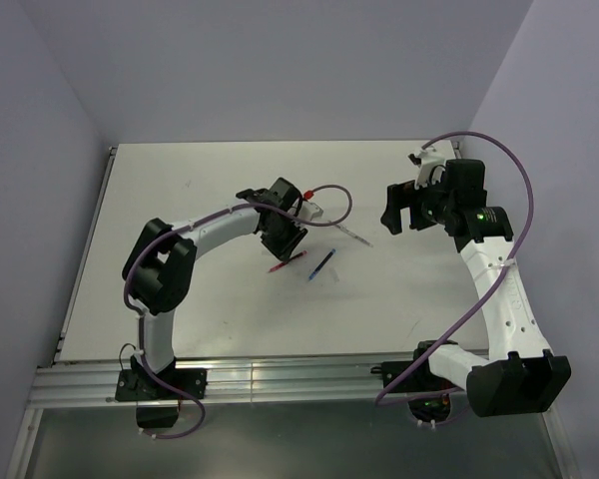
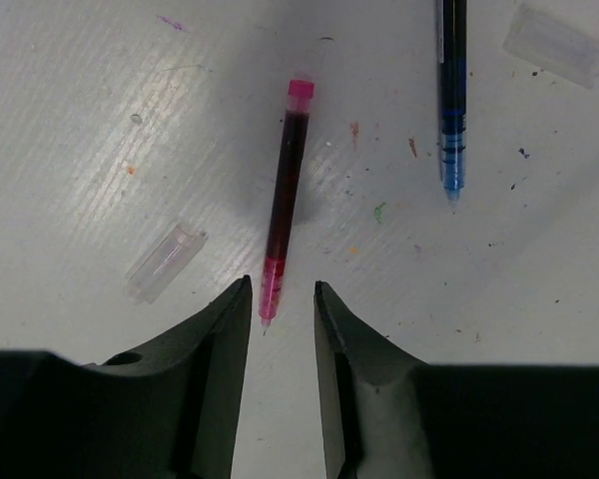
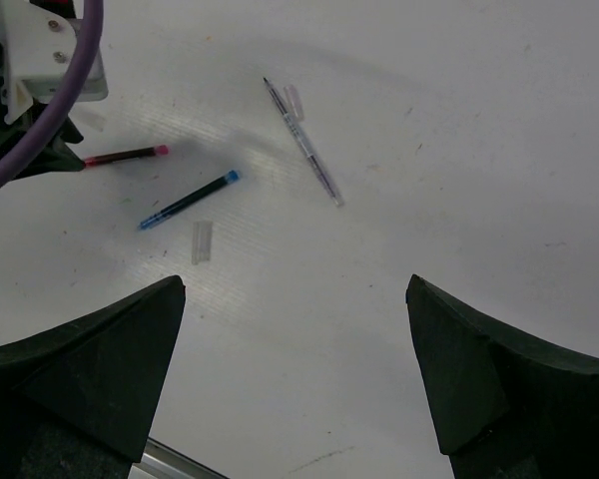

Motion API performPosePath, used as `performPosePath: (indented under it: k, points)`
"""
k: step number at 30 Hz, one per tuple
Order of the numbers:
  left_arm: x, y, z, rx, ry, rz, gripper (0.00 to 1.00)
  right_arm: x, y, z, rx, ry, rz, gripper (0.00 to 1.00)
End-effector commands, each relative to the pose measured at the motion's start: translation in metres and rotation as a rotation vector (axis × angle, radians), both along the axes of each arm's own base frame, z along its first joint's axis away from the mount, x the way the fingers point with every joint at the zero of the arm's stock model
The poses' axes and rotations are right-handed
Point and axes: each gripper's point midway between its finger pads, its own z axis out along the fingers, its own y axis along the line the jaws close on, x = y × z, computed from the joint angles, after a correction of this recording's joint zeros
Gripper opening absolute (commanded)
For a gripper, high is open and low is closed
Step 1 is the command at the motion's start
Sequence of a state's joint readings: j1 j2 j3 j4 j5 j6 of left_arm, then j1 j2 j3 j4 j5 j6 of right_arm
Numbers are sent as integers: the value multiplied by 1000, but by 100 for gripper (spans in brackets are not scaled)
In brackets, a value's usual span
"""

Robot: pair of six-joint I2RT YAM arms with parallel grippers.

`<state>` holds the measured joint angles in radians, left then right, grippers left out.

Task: Insert the pens into the pen caps

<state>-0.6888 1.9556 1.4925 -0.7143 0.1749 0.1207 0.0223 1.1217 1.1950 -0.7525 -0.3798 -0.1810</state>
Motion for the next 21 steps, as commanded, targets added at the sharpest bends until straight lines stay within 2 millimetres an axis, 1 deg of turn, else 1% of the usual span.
performPosePath:
  k: [1,4,5,8,13,16,19,21]
  points:
    - [6,-5,-3,-1,-21,-23,37,-1,4,22,4,-57,28,100]
    - [7,-6,-12,8,-12,-27,37,-2,4,24,3,-58,31,100]
    - [7,-6,-11,8,-13,-27,37,-1,4,24,3,-56,31,100]
    - [9,-6,-18,20,-6,-27,36,-2,4,25,2,-55,30,100]
    - [5,-6,-31,38,15,-31,35,-1,3,25,-1,-53,26,100]
    - [1,-2,-41,65,26,-26,31,0,3,27,-1,-58,26,100]
    - [-1,3,-51,106,19,-16,23,1,3,26,-2,-55,27,100]
    - [-3,4,-55,123,24,-13,20,1,3,25,-2,-51,27,100]
